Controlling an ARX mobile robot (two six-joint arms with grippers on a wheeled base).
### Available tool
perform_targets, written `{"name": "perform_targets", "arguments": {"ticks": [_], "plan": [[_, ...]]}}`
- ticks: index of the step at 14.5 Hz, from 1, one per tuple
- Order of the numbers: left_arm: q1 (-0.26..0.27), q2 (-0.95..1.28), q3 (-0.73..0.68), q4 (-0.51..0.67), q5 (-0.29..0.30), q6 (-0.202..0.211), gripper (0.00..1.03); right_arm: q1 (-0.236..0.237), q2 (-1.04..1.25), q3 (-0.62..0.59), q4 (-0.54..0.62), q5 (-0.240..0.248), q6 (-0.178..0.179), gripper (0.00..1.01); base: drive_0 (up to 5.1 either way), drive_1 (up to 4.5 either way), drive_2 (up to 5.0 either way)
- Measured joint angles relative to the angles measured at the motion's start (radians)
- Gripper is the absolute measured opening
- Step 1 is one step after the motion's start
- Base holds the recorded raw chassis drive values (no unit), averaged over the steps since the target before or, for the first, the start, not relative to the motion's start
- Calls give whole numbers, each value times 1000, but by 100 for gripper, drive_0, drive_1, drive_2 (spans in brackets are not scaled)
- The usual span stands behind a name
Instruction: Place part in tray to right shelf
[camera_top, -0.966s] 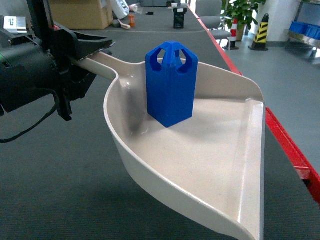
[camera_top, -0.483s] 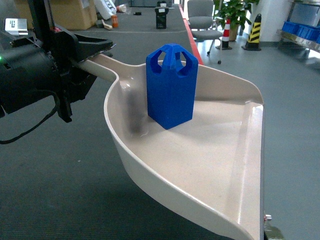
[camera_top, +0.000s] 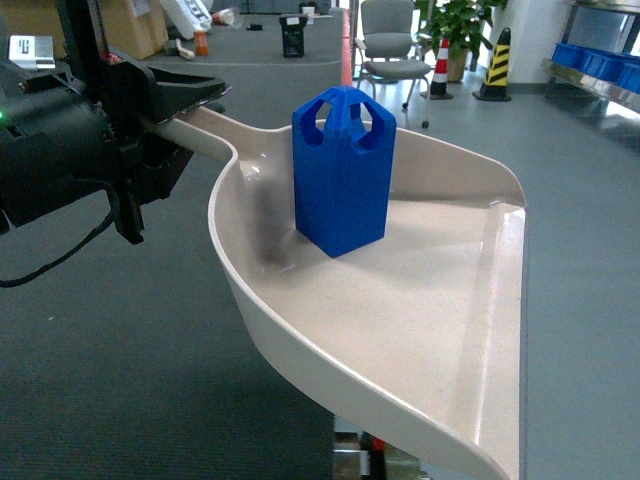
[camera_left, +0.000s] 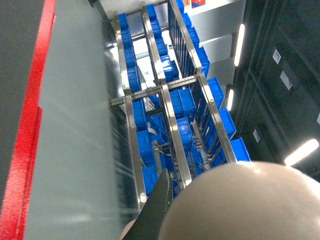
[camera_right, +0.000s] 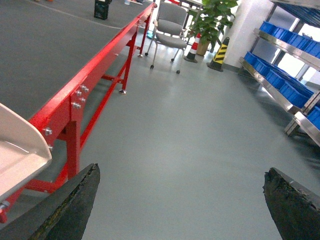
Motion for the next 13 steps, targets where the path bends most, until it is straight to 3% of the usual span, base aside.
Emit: {"name": "perform_targets", "arguments": {"ticks": [13], "plan": [[-4, 0, 0, 0, 2, 0, 13, 0, 0, 0, 0, 0, 0, 98, 502, -244, -244]]}}
